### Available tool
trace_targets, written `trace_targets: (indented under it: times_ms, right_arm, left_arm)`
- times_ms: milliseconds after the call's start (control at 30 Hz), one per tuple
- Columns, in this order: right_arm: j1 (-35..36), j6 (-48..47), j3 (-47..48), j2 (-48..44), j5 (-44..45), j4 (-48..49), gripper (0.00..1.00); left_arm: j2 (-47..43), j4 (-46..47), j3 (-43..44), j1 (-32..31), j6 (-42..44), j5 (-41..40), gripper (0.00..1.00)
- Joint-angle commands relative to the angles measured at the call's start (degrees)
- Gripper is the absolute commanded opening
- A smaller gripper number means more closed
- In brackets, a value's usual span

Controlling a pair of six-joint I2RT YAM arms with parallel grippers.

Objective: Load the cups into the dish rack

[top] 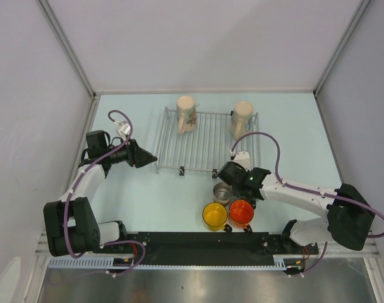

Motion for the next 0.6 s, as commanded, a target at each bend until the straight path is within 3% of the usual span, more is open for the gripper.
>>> trace_targets:
  times_ms: [0, 100, 300, 567]
  right_arm:
    - [-0.19, 0.17, -0.56, 2.25, -0.91, 3.46, 0.15]
    - [-0.19, 0.26, -0.21, 2.69, -0.74, 3.29, 0.0]
    - [-0.1, 0.18, 3.22, -0.55, 1.19, -1.62, 0.0]
    - [1.83, -1.05, 16.38, -7.15, 6.46, -12.17, 0.0]
  left_arm:
    - [-1.72, 0.28, 0.66, 0.85, 2.19, 2.3, 0.64]
    - [-1.63, 0.19, 0.66, 0.76, 2.1, 2.38, 0.64]
    - [-1.45, 0.19, 0.75, 0.85, 2.1, 2.65, 0.64]
    - [-2.15, 0.11, 0.57, 0.76, 1.75, 3.44, 0.64]
